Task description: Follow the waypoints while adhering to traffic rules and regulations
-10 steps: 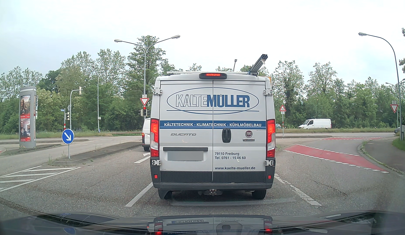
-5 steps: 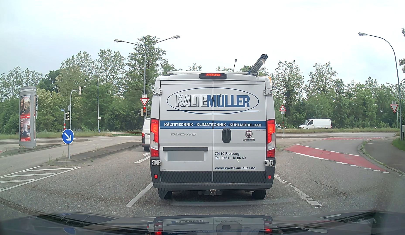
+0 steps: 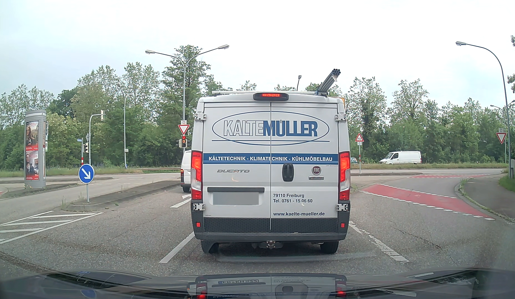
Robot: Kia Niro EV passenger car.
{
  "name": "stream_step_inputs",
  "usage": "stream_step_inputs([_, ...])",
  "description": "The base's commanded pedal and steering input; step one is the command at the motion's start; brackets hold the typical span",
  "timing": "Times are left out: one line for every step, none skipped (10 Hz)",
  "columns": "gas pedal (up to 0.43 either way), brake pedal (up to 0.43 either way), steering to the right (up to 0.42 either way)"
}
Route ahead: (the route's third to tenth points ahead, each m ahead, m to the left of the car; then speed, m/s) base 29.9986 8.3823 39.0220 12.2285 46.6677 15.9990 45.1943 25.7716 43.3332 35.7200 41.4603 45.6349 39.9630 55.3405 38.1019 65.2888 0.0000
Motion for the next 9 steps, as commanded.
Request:
stream_step_inputs([0.0,0.28,-0.002])
stream_step_inputs([0.0,0.28,-0.002])
stream_step_inputs([0.0,0.28,-0.002])
stream_step_inputs([0.0,0.28,-0.002])
stream_step_inputs([0.0,0.28,-0.002])
stream_step_inputs([0.0,0.28,-0.002])
stream_step_inputs([0.0,0.28,-0.002])
stream_step_inputs([0.0,0.28,-0.002])
stream_step_inputs([0.0,0.28,-0.002])
